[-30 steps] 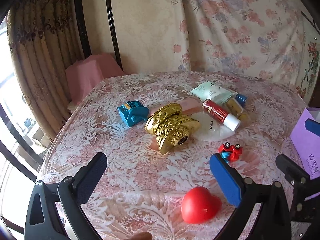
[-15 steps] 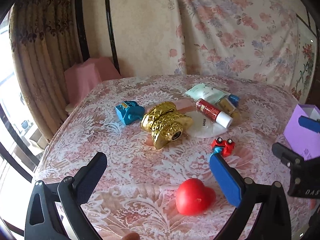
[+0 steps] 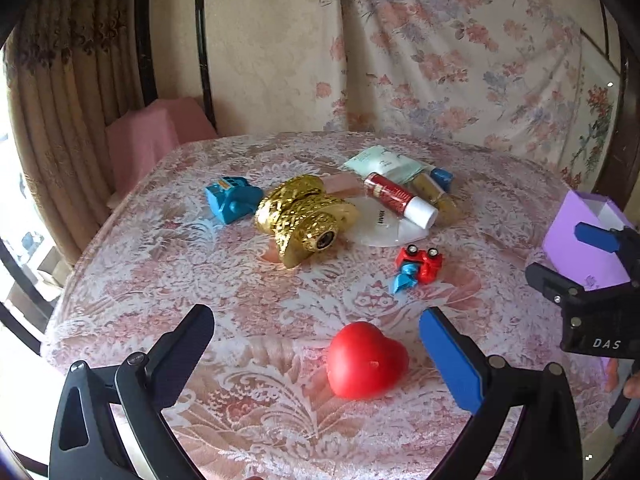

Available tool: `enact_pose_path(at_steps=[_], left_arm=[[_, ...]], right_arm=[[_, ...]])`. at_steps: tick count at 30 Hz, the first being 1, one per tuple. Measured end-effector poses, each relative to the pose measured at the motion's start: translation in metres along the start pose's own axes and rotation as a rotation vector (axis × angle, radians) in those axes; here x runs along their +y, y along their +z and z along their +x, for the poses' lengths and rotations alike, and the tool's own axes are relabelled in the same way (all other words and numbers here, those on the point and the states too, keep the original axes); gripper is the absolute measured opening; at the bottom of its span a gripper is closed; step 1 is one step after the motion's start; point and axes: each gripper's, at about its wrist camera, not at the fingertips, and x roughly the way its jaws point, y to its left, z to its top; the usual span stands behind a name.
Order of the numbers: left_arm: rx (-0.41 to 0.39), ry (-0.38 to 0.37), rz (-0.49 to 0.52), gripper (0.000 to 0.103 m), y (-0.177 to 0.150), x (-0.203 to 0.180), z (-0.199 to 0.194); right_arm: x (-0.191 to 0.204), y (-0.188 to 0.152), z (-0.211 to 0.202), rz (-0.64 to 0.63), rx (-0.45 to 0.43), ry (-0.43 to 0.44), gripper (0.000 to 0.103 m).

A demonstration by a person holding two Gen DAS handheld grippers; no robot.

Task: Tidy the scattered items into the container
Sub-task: 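Move the left tool toward the red heart-shaped toy, then close the left tool on the red heart toy and lift it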

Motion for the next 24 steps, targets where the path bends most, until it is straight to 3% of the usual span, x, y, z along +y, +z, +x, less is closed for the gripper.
enact_pose_path(at_steps=[14, 24], left_arm=[[0.091, 0.075, 0.054, 0.103, -0.017, -0.028, 0.020], [0.145, 0.044, 0.045, 0.103, -0.023, -0.030, 0.037]], right_arm=[[-0.018, -0.027, 0.023, 0.031, 0.079, 0.013, 0.103], [-0.014, -0.029, 0.034, 0.039, 0.089, 0.044, 0.103]])
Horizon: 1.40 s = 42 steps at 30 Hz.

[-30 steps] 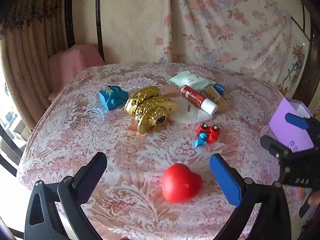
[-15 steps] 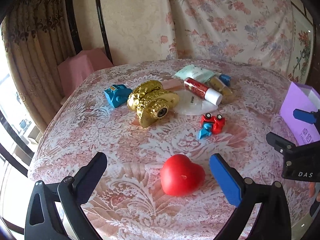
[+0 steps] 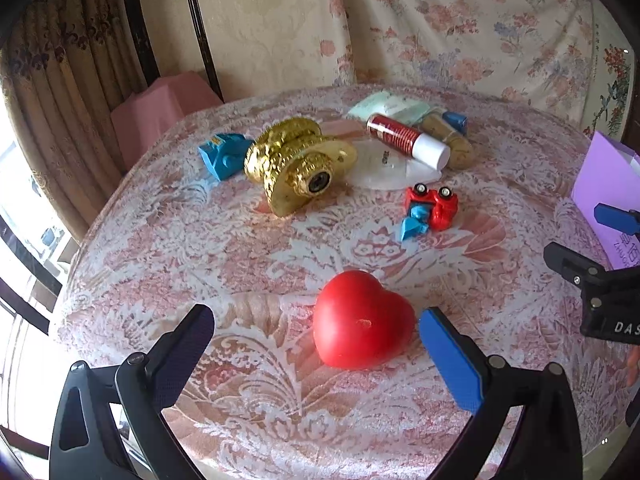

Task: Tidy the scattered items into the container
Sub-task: 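Close the left tool on the red heart toy and lift it, then grasp the red toy car with the right tool while the left tool holds the heart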

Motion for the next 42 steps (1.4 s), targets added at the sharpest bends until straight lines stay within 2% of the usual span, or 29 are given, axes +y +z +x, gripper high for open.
enact_pose_path(at_steps=[8, 14, 23, 25, 29, 36, 42], left_arm=[[0.065, -0.051, 0.011, 0.103, 0.001, -0.015, 0.034], [0.113, -0.060, 0.020, 0.103, -0.007, -0.019, 0.056], [0.122, -0.090, 0.005, 0.088, -0.008, -0.010, 0.065], [0.135, -0.117, 0.004, 0.070, -0.007, -0.009, 0.069], [0.127, -0.135, -0.004, 0.070, -0.008, -0.006, 0.069], [0.101, -0.176, -0.043, 0.068, -0.015, 0.010, 0.060], [0.063, -0.178, -0.075, 0.068, -0.014, 0.025, 0.055]], right_arm=[[0.003, -0.001, 0.011, -0.013, 0.024, -0.010, 0.103], [0.004, 0.000, 0.018, -0.015, 0.043, -0.018, 0.103], [0.015, 0.003, 0.027, -0.033, 0.060, -0.023, 0.103], [0.018, 0.003, 0.027, -0.037, 0.062, -0.025, 0.103], [0.020, 0.004, 0.028, -0.042, 0.070, -0.046, 0.103], [0.020, 0.007, 0.035, -0.018, 0.086, 0.001, 0.103], [0.021, 0.017, 0.048, 0.049, 0.082, 0.133, 0.102]])
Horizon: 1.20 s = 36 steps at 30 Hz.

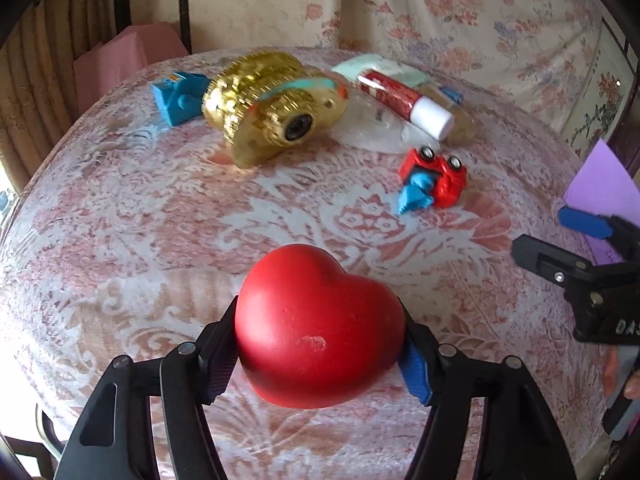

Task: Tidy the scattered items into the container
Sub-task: 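Grasp the red toy car with the right tool while the left tool holds the heart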

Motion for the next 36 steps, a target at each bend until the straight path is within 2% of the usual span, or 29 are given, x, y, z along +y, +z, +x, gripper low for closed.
enact_pose_path(at_steps=[4, 7, 12, 15, 18, 23, 28, 30, 31, 33, 34, 36], left_arm=[[0.011, 0.019, -0.002, 0.068, 0.001, 0.012, 0.004], [0.024, 0.015, -0.007, 0.068, 0.000, 0.015, 0.008], [0.025, 0.026, -0.010, 0.068, 0.000, 0.021, 0.009], [0.026, 0.026, -0.027, 0.068, -0.002, 0.026, 0.009], [0.025, 0.027, -0.024, 0.068, -0.001, 0.026, 0.010], [0.024, 0.031, -0.006, 0.068, -0.001, 0.024, 0.011], [0.024, 0.033, 0.003, 0.069, -0.001, 0.023, 0.012], [0.023, 0.034, 0.005, 0.069, 0.000, 0.023, 0.012], [0.022, 0.036, 0.007, 0.069, 0.000, 0.023, 0.012], [0.022, 0.039, 0.009, 0.069, 0.000, 0.023, 0.012], [0.022, 0.040, 0.010, 0.069, 0.001, 0.023, 0.013], [0.023, 0.041, 0.015, 0.069, 0.001, 0.024, 0.013]], right_arm=[[0.008, 0.016, 0.015, -0.021, -0.009, 0.086, 0.089], [0.021, 0.029, 0.035, -0.119, 0.018, 0.143, 0.089], [0.038, 0.041, 0.061, -0.316, 0.074, 0.179, 0.088], [0.043, 0.045, 0.071, -0.371, 0.097, 0.206, 0.087], [0.043, 0.048, 0.076, -0.391, 0.100, 0.227, 0.086], [0.045, 0.056, 0.080, -0.419, 0.078, 0.207, 0.086], [0.041, 0.059, 0.089, -0.434, 0.100, 0.240, 0.086], [0.043, 0.057, 0.090, -0.442, 0.109, 0.263, 0.081], [0.044, 0.056, 0.090, -0.448, 0.109, 0.264, 0.076], [0.045, 0.056, 0.089, -0.453, 0.101, 0.257, 0.061], [0.045, 0.056, 0.087, -0.443, 0.099, 0.252, 0.045], [0.042, 0.056, 0.084, -0.418, 0.111, 0.262, 0.042]])
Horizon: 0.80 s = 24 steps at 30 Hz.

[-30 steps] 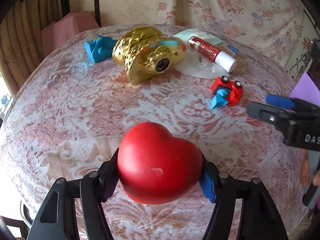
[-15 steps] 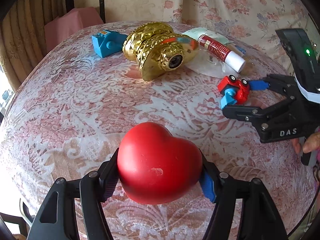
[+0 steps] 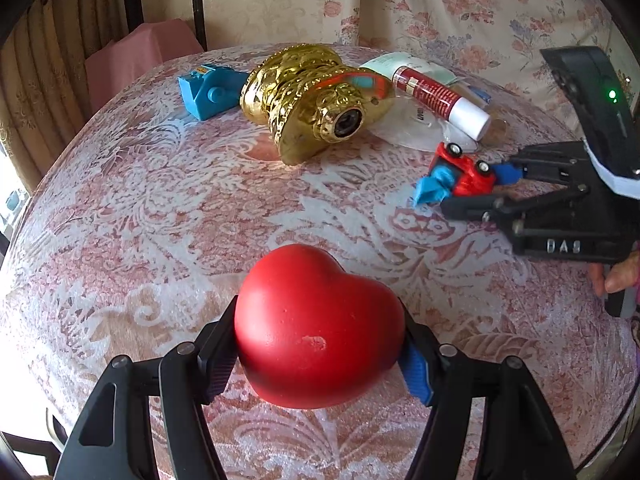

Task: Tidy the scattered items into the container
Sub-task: 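Grasp the red toy car with the right tool while the left tool holds the heart, then carry the heart and the toy car over the lilac box with both tools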

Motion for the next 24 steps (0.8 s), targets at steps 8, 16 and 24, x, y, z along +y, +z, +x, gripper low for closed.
enact_pose_path(at_steps=[8, 16, 24], left_arm=[[0.004, 0.001, 0.011, 0.069, 0.001, 0.001, 0.001], [-0.011, -0.013, 0.020, 0.069, 0.001, 0.003, 0.002], [-0.020, -0.061, 0.008, 0.068, -0.003, 0.010, -0.003]], right_arm=[[0.008, 0.000, 0.000, -0.011, -0.001, -0.007, 0.044], [0.015, -0.005, -0.002, -0.019, 0.001, -0.052, 0.044], [0.030, -0.021, -0.017, 0.025, -0.041, -0.112, 0.041]])
